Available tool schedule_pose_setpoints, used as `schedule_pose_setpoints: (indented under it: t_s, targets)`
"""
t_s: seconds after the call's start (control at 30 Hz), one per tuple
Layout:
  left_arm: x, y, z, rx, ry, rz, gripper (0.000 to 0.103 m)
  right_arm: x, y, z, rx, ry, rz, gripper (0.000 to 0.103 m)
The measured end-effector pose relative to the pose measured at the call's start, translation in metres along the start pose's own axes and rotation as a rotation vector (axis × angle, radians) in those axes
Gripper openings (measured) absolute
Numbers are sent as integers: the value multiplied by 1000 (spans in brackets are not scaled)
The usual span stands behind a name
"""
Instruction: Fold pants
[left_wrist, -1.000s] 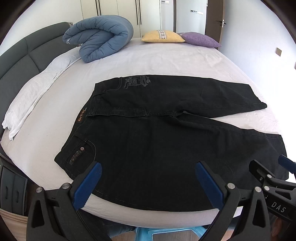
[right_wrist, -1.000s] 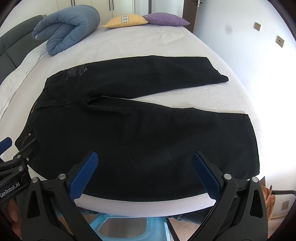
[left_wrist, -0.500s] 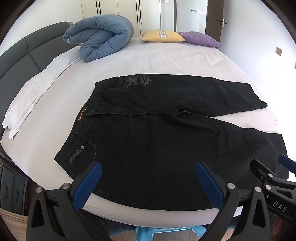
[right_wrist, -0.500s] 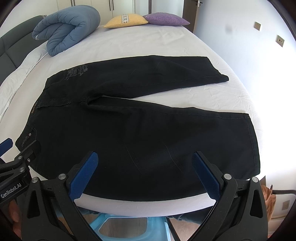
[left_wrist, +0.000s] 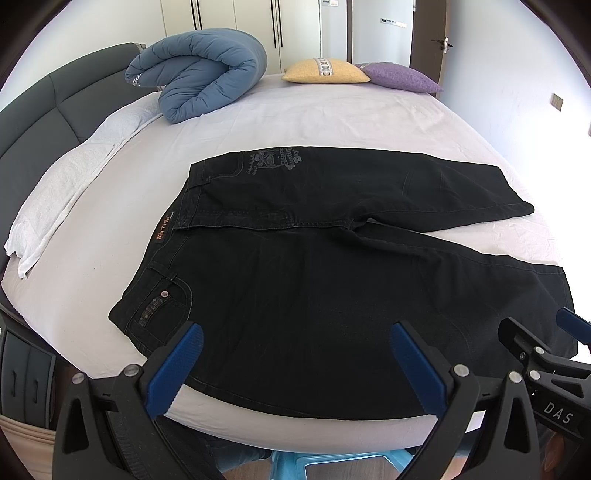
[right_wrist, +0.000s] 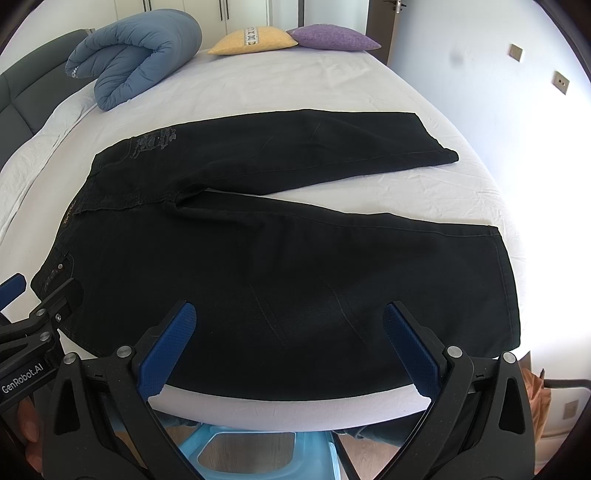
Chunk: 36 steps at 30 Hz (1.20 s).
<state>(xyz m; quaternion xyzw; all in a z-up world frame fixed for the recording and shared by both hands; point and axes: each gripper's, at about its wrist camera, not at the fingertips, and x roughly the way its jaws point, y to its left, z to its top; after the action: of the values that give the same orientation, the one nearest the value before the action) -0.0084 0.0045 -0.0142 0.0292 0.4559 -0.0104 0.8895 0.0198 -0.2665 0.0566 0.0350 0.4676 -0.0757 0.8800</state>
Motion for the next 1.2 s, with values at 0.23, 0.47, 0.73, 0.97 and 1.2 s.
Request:
schedule_pose_setpoints:
  t_s: [0.23,0.47,0.73,0.97,1.2]
  targets:
    - [0,0,0,1,1,0,103,1,-1,1,-1,4,4,103]
    - [-1,0,-1,0,2,2,103,1,-3,1,-2,7,8,103]
    - [-1,2,-2,0,1,1,103,3,-1,1,-4,9,8,103]
    - [0,5,-4,13,-11,6,103,6,1,1,-6,16,7,103]
    - [13,12,1,40,-8,-35,103,11,-2,10,-39,-8,108,103]
